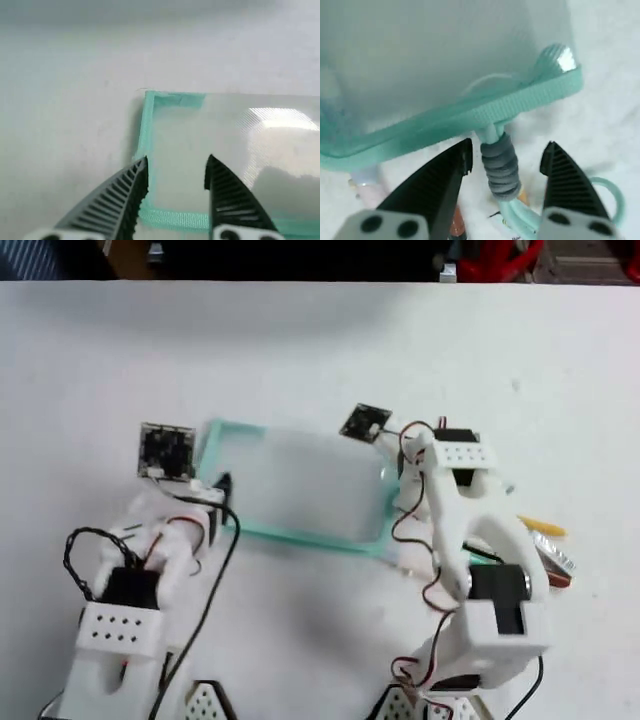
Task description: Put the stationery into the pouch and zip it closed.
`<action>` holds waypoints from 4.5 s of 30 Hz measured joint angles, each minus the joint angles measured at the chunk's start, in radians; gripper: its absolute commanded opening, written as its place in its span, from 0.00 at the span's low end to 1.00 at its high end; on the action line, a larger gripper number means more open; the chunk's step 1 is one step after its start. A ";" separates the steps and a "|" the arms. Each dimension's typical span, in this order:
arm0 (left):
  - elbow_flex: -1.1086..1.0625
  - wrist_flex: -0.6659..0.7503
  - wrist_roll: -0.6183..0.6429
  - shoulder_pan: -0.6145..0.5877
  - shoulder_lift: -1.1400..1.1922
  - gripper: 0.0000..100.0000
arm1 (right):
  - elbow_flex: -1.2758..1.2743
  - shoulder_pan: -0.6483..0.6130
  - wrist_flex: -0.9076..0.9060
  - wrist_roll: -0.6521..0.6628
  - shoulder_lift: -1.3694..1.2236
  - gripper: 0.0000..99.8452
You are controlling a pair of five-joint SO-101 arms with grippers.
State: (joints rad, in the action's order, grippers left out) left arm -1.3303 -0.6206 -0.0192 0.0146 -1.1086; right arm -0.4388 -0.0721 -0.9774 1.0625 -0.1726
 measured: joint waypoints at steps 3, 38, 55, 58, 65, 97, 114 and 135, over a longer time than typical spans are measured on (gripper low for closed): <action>0.000 0.000 -0.080 0.026 0.000 0.22 | 0.035 0.012 0.029 0.000 -0.044 0.03; 0.089 -0.552 -0.199 0.190 -0.646 0.23 | 1.079 -0.353 -0.741 -0.690 0.342 0.02; 0.084 -0.520 -0.146 0.037 -0.698 0.23 | 1.375 -0.446 -0.675 -0.617 0.336 0.02; 0.081 -0.520 -0.146 0.038 -0.698 0.23 | 1.313 -0.446 -0.674 -0.615 0.334 0.02; 0.081 -0.520 -0.114 0.038 -0.698 0.23 | 1.158 -0.450 -0.677 -0.614 0.334 0.02; -0.037 -0.374 -0.063 -0.049 -0.698 0.22 | 0.713 -0.617 -0.525 -0.203 0.502 0.02; -0.037 -0.368 -0.017 -0.031 -0.698 0.23 | 0.878 -0.141 -0.624 -0.453 0.184 0.02; -0.037 -0.446 -0.084 0.235 -0.698 0.25 | 1.112 -0.540 -0.747 -0.740 0.239 0.02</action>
State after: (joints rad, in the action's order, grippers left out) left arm -1.3671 -1.0671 -0.1036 0.2493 -1.8067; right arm 0.6736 -0.6122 -1.7246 0.3230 0.0667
